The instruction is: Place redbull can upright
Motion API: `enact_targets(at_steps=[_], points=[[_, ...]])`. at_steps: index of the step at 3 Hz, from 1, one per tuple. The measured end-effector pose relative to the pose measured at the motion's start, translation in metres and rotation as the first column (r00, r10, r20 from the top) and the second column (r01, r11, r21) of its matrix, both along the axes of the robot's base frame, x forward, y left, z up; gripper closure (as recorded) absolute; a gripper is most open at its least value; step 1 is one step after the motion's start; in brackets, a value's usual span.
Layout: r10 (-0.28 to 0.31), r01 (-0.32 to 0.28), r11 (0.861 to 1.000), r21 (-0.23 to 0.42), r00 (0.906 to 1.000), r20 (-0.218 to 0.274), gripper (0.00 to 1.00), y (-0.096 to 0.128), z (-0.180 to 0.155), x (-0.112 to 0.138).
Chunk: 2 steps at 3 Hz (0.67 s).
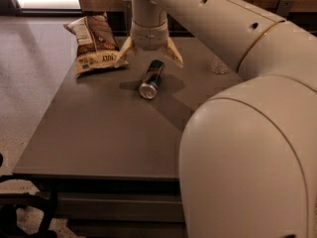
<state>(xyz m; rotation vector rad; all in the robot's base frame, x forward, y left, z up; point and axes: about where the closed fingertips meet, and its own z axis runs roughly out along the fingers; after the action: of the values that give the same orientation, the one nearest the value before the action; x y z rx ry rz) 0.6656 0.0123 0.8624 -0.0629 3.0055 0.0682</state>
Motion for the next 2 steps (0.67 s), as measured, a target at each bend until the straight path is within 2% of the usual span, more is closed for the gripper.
enact_targets(at_steps=[1,2], points=[[-0.02,0.02,1.0,0.01,0.9993,-0.033,0.0,0.009,-0.004,0.013],[-0.07,0.071,0.997,0.018,0.9953,-0.068,0.0,0.004,-0.015,0.015]])
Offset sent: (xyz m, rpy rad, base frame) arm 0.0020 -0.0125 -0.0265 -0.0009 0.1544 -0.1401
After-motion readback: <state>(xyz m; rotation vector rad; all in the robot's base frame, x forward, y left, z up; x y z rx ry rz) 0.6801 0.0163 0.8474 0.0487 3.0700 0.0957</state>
